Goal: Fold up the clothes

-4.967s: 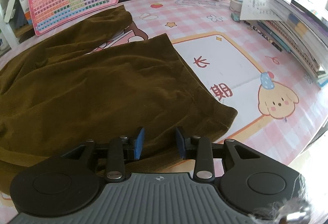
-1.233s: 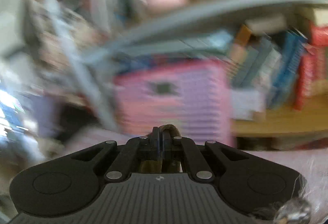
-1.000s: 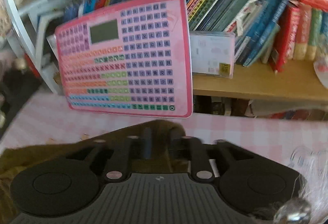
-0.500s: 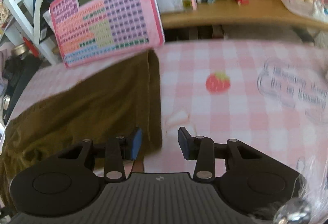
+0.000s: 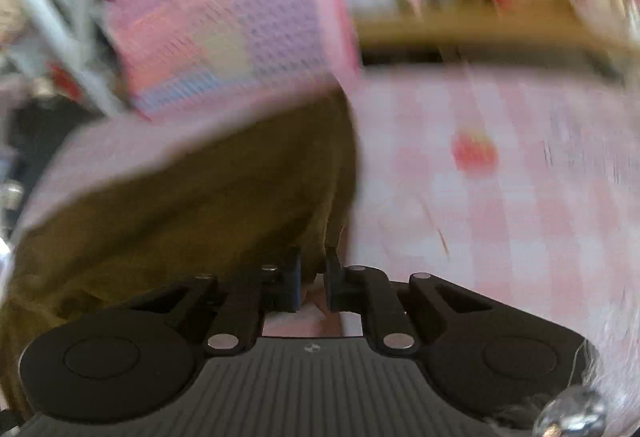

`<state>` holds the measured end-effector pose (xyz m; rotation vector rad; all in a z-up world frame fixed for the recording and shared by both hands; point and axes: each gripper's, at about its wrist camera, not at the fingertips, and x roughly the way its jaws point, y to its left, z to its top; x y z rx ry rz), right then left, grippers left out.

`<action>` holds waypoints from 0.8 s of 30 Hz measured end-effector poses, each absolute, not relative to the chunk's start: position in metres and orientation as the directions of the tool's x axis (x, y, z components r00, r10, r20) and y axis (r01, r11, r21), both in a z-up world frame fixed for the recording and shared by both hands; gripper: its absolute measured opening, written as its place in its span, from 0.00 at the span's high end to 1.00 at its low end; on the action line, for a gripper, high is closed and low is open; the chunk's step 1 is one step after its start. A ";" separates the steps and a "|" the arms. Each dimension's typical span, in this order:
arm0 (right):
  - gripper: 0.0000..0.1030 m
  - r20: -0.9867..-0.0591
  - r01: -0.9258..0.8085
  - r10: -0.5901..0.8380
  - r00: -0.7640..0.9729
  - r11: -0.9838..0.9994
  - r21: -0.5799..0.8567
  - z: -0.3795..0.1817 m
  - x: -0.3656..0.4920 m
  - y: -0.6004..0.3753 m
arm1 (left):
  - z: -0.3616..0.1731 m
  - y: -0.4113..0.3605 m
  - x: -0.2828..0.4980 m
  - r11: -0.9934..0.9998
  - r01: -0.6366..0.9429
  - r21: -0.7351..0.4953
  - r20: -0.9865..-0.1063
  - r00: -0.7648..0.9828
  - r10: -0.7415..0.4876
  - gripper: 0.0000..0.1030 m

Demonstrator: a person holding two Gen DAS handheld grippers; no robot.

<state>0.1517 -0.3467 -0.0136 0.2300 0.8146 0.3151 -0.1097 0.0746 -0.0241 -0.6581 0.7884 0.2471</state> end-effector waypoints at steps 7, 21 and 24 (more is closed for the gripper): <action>0.90 -0.792 -0.063 0.230 0.565 0.970 0.236 -0.038 0.151 -0.377 | -0.026 0.086 -0.112 0.760 -0.453 -0.467 -0.715 0.699 -0.022 0.79; 0.67 -0.745 -0.042 0.156 0.649 0.985 0.170 -0.013 0.098 -0.343 | 0.027 0.166 0.004 0.860 -0.321 -0.397 -0.627 0.779 0.002 0.79; 0.64 -0.754 -0.059 0.159 0.638 0.986 0.158 -0.011 0.061 -0.319 | 0.016 0.183 0.045 0.877 -0.281 -0.390 -0.639 0.768 -0.038 0.79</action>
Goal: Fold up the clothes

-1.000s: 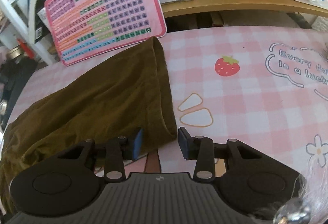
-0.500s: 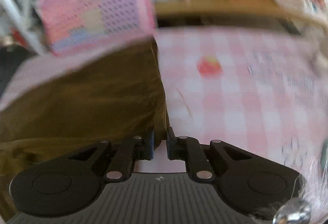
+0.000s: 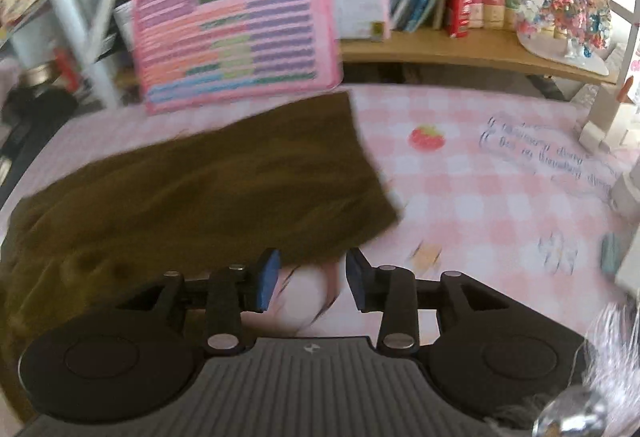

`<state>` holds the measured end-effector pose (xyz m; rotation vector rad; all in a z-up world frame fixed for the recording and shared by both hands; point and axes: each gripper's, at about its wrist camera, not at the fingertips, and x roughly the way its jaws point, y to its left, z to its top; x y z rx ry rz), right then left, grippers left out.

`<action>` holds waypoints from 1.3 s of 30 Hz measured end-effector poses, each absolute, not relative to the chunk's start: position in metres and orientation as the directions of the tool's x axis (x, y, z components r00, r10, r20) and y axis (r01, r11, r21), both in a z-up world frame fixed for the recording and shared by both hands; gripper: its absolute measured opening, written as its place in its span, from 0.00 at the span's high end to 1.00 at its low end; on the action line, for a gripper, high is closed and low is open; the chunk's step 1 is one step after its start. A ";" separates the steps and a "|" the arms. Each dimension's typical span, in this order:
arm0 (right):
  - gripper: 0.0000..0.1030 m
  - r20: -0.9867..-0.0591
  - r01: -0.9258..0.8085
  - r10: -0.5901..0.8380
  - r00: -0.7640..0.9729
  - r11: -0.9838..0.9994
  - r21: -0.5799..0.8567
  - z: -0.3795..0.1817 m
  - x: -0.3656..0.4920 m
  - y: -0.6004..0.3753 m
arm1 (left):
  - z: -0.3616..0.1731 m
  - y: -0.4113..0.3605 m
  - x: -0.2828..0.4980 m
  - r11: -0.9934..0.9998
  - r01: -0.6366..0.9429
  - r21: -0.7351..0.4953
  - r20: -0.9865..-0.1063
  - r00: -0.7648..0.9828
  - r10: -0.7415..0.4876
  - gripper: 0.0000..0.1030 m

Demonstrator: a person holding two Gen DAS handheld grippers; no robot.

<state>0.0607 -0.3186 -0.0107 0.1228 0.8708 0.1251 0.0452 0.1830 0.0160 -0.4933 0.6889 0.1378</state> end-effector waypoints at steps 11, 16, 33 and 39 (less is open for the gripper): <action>0.64 -0.847 0.123 -0.023 0.531 0.991 0.049 -0.044 -0.018 -0.248 | -0.042 0.218 0.137 0.872 -0.150 -0.465 -0.701 0.664 -0.259 0.79; 0.62 -0.842 0.195 -0.102 0.530 0.981 0.004 -0.052 -0.028 -0.234 | -0.053 0.232 0.149 0.817 -0.110 -0.567 -0.653 0.665 -0.364 0.98; 0.55 -0.837 0.225 -0.095 0.539 0.974 0.034 -0.040 -0.012 -0.245 | -0.065 0.263 0.153 0.734 -0.205 -0.648 -0.616 0.708 -0.346 0.95; 0.54 -0.768 0.126 -0.060 0.638 0.992 0.027 -0.005 0.052 -0.289 | -0.064 0.258 0.157 0.740 -0.206 -0.640 -0.620 0.707 -0.339 0.93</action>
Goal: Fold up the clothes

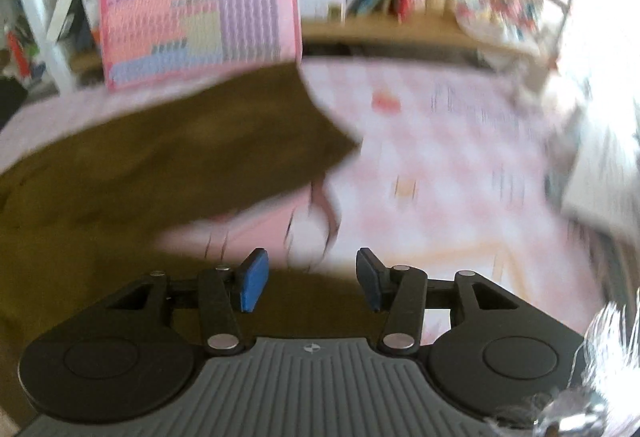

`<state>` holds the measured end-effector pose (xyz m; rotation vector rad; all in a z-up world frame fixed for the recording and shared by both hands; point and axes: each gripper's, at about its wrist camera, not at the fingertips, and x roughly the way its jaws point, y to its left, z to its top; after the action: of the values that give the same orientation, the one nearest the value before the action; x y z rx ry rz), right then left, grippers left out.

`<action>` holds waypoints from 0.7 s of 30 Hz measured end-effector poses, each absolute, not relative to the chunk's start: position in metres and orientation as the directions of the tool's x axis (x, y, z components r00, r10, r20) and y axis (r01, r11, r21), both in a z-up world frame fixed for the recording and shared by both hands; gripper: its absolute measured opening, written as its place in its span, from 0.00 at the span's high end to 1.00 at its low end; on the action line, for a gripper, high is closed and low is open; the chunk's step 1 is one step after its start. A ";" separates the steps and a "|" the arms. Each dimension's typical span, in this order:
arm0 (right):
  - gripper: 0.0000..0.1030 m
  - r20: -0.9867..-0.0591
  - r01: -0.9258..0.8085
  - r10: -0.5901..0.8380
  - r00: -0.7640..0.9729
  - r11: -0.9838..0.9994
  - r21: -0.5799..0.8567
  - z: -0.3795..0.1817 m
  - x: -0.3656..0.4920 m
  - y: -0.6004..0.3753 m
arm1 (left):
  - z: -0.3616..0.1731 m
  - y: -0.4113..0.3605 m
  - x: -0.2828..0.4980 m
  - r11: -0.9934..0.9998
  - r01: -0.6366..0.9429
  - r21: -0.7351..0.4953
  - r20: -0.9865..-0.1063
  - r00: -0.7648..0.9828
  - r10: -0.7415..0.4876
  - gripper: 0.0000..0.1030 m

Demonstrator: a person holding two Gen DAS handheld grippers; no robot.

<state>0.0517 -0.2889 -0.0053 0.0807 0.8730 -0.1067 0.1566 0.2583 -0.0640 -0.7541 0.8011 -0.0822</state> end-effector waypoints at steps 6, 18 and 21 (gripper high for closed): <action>0.54 -0.734 0.035 0.029 0.679 0.997 0.071 -0.010 0.150 -0.335 | -0.055 0.248 0.155 0.754 -0.248 -0.608 -0.644 0.709 -0.286 0.93; 0.54 -0.731 -0.199 0.156 0.665 0.980 0.028 -0.054 0.261 -0.314 | -0.049 0.233 0.160 0.781 -0.299 -0.549 -0.684 0.698 -0.214 0.88; 0.55 -0.722 -0.172 0.154 0.674 0.984 0.049 -0.061 0.275 -0.312 | -0.049 0.230 0.163 0.782 -0.302 -0.545 -0.687 0.696 -0.209 0.88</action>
<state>0.2754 -0.3125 -0.0606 -0.0239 0.8105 0.1830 0.1632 0.2301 -0.0487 -0.6900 0.8159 0.0567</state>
